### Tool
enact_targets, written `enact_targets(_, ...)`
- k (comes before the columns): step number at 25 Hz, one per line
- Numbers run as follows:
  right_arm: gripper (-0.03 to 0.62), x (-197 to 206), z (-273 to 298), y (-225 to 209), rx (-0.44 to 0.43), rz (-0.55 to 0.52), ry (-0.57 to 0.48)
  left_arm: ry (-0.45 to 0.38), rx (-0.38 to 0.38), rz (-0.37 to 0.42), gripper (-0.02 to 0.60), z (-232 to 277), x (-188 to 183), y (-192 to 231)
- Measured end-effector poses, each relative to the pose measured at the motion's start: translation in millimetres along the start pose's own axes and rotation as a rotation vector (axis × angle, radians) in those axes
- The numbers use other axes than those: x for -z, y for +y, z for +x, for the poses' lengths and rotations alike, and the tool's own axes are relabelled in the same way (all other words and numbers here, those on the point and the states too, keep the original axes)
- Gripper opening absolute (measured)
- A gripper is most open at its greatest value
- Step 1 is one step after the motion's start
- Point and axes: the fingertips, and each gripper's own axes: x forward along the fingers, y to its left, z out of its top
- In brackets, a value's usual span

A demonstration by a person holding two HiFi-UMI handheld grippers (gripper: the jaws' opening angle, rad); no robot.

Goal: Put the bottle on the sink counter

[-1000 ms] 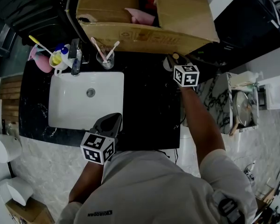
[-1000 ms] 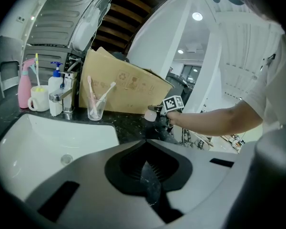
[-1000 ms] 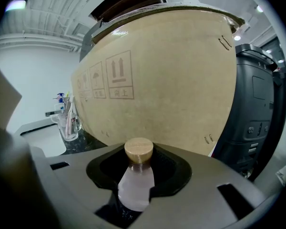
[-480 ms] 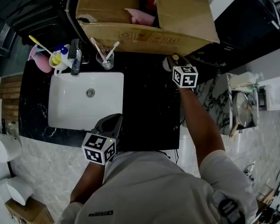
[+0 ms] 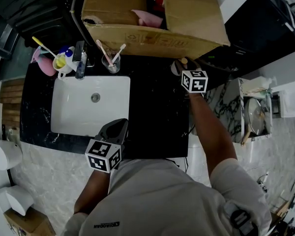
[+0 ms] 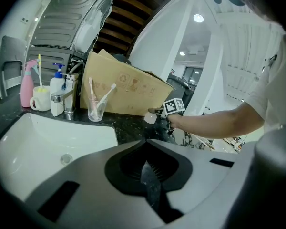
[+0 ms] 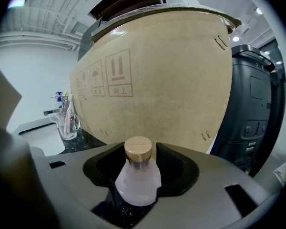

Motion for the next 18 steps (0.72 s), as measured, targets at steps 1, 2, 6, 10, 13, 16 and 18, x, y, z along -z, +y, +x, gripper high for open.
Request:
enact_targets(1,0.212,-0.8,-1.0,0.5,-0.003,-0.001,-0.002,-0.001,-0.001,-0.001,0.012,-0.5,0.5,-1.0)
enact_targets(2,0.212,-1.2,-2.1,0.7,-0.005,0.0,-0.002,-0.003,-0.001,-0.001,0.012,-1.1,0.7,-2.3)
enact_targets(6,0.212,0.2,-9.2,0.5,-0.005,0.009,-0.005,-0.012,0.0,0.005,0.012,-3.2,0.1,-8.5)
enact_targets(10,0.212,6.1,-17.3,4.2,-0.012,0.011,0.004,-0.023,-0.002,0.007,0.012,-6.8,-1.1,-13.7)
enact_targets(13,0.212,11.7,-27.0,6.1,-0.016,0.011,0.011,-0.027,-0.003,0.009,0.012,-10.1,0.6,-20.9)
enact_targets(16,0.212,14.1,-37.9,8.3,-0.02,0.009,0.013,-0.034,-0.002,0.012,0.012,-14.2,2.2,-29.3)
enact_targets(18,0.212,14.4,-46.7,10.7,-0.025,0.009,0.008,-0.037,-0.001,0.017,0.012,-16.7,3.9,-35.5)
